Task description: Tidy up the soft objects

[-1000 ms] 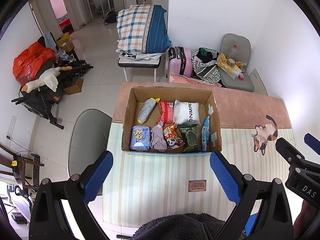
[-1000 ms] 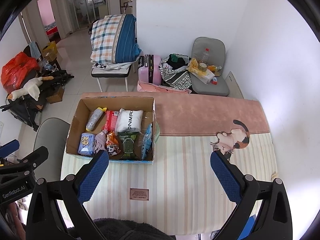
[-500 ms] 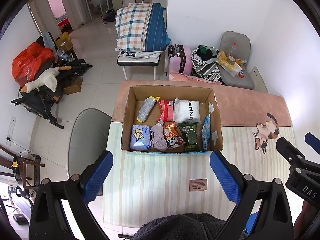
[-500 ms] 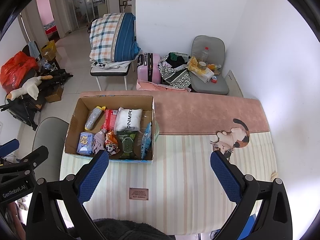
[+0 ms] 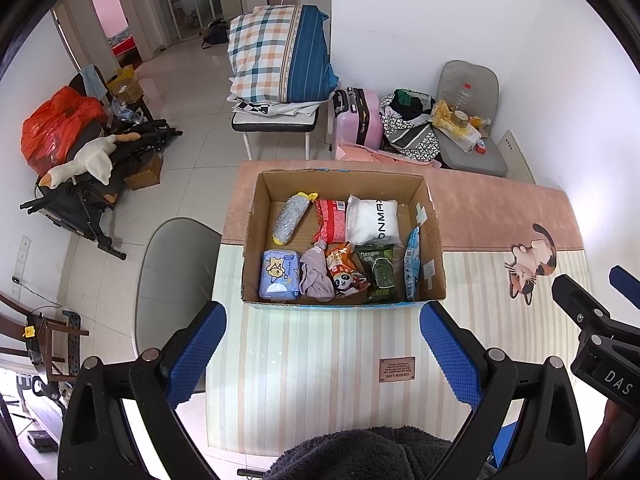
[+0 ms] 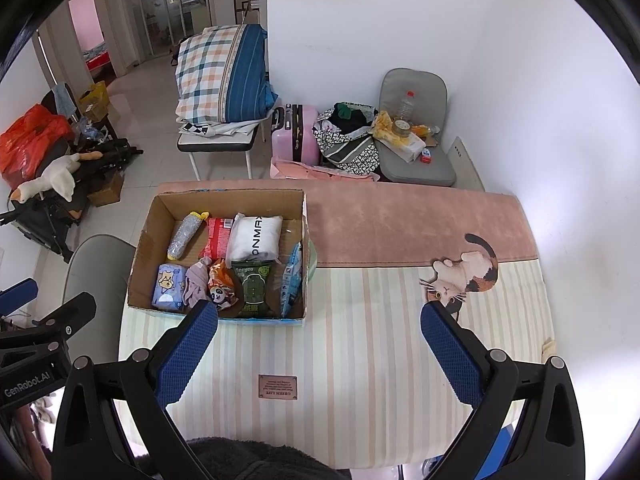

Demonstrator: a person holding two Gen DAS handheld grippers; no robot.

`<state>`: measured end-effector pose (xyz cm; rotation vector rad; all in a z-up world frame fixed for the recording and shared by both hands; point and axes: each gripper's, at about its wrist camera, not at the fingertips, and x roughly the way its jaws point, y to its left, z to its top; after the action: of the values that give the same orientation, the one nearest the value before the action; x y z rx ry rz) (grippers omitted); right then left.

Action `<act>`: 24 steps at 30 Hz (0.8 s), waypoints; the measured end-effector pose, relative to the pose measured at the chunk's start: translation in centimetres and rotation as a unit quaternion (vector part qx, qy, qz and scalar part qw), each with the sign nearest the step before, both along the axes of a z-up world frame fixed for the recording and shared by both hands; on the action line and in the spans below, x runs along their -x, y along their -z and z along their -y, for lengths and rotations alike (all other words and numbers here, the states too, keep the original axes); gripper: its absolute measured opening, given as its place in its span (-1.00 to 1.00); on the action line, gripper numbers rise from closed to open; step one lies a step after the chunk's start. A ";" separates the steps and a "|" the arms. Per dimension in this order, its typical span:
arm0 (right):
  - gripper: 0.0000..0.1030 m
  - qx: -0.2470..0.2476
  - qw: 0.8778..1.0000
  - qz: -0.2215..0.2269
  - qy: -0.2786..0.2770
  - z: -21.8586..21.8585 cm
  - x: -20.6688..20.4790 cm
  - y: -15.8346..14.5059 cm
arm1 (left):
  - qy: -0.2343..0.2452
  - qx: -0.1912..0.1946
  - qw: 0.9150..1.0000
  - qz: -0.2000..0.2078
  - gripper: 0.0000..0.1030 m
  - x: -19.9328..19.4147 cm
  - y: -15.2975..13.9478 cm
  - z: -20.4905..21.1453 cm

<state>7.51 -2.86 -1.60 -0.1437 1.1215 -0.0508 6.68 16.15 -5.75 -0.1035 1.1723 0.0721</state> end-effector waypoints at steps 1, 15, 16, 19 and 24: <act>1.00 0.000 1.000 0.000 0.000 0.0 0.0 0.0 | 0.000 0.000 1.000 0.000 0.93 0.0 0.0 0.0; 1.00 -0.001 1.000 0.000 -0.002 0.2 -0.2 -0.1 | 0.000 0.000 1.000 0.000 0.93 0.0 0.0 -0.1; 1.00 -0.001 1.000 -0.001 -0.002 0.2 -0.1 -0.1 | 0.001 0.000 1.000 0.000 0.93 0.0 0.0 -0.2; 1.00 -0.002 1.000 -0.001 -0.001 -0.1 0.0 -0.1 | 0.001 0.000 1.000 0.000 0.93 -0.1 0.0 -0.2; 1.00 -0.002 1.000 0.000 0.001 -0.1 0.1 -0.1 | 0.000 -0.002 1.000 0.002 0.93 0.0 -0.1 -0.4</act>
<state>7.41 -2.72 -1.52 -0.1393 1.1225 -0.0514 6.69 16.59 -5.65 -0.1002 1.1687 0.0750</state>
